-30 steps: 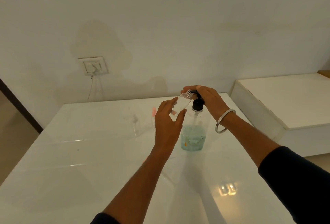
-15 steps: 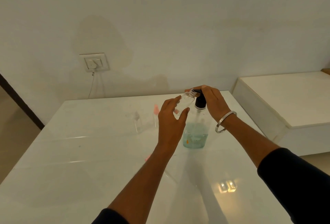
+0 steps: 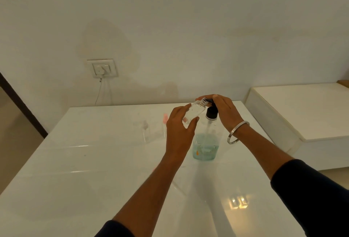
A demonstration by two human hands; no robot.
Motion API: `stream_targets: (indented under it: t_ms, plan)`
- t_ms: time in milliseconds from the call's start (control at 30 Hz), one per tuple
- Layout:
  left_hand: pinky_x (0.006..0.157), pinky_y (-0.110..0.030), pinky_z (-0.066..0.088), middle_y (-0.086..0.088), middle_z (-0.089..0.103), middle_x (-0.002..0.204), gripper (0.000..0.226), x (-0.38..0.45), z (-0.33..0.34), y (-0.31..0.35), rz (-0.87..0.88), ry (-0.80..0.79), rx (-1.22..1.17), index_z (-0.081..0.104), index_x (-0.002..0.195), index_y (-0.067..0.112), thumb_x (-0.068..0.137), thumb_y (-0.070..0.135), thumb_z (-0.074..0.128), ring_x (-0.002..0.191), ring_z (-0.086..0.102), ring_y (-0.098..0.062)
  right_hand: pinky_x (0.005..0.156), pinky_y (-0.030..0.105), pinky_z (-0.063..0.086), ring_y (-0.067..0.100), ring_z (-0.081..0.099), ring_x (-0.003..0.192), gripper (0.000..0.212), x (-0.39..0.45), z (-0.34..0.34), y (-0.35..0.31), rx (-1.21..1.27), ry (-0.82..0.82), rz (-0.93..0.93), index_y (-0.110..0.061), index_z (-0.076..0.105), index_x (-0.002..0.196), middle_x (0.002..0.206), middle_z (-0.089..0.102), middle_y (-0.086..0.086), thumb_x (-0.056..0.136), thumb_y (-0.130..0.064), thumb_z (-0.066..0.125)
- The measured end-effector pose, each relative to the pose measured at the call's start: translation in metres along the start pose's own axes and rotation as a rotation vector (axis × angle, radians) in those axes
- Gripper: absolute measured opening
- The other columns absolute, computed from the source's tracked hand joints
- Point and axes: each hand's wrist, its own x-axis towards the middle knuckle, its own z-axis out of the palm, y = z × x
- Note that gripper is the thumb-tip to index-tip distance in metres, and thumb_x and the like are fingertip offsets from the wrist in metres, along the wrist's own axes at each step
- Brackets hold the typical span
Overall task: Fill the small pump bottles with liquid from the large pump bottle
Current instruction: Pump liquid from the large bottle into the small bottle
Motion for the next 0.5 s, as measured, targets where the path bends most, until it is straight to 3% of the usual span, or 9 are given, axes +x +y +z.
stream_targets:
  t_ms: [100,167,267,333,400,500]
  plan:
    - [0.081,-0.01,0.046,0.004,0.06,0.114,0.041,0.0,0.001,-0.002,-0.007,0.003,0.005,0.058,0.121,0.018,0.083,0.023,0.07,0.09,0.057,-0.005,0.079,0.004,0.046,-0.002,0.063,0.086,0.036,0.001,0.002,0.004,0.014,-0.001,0.001,-0.006,0.064,0.098,0.102,0.065,0.004,0.099,-0.011,0.029]
    - [0.081,-0.007,0.044,0.004,0.06,0.115,0.041,-0.001,0.001,-0.002,-0.013,0.004,0.0,0.058,0.122,0.017,0.083,0.022,0.071,0.092,0.057,-0.006,0.085,0.009,0.047,0.011,0.063,0.095,0.039,0.002,0.004,0.008,0.027,-0.01,0.0,0.001,0.064,0.105,0.107,0.066,0.012,0.099,-0.015,0.029]
    - [0.084,-0.011,0.045,0.002,0.06,0.115,0.04,-0.001,0.002,-0.003,-0.002,0.006,-0.003,0.058,0.121,0.017,0.083,0.021,0.07,0.099,0.057,-0.009,0.084,0.008,0.046,0.013,0.062,0.094,0.037,0.0,0.003,0.008,0.022,-0.005,0.003,0.001,0.063,0.106,0.11,0.065,0.016,0.099,-0.011,0.028]
    - [0.085,-0.015,0.047,0.002,0.06,0.116,0.04,0.0,0.001,-0.002,-0.005,0.005,-0.008,0.058,0.122,0.016,0.083,0.023,0.07,0.1,0.057,-0.01,0.086,0.009,0.046,0.011,0.062,0.094,0.037,0.001,0.001,0.003,0.022,-0.03,-0.012,0.0,0.063,0.106,0.11,0.065,0.014,0.098,-0.018,0.031]
    - [0.084,-0.015,0.048,0.004,0.06,0.115,0.041,0.001,0.0,0.0,-0.003,0.01,-0.019,0.059,0.122,0.017,0.083,0.023,0.07,0.097,0.057,-0.008,0.094,0.019,0.047,0.017,0.063,0.101,0.049,0.003,0.0,-0.001,0.013,-0.065,-0.028,0.0,0.064,0.108,0.111,0.066,0.012,0.09,-0.03,0.03]
    - [0.084,-0.013,0.047,0.006,0.06,0.114,0.041,0.003,-0.001,0.002,0.0,0.012,-0.028,0.059,0.122,0.018,0.083,0.023,0.07,0.097,0.056,-0.003,0.098,0.026,0.047,0.02,0.062,0.106,0.054,0.003,0.0,-0.003,0.01,-0.053,-0.027,0.0,0.063,0.111,0.112,0.066,0.014,0.087,-0.034,0.029]
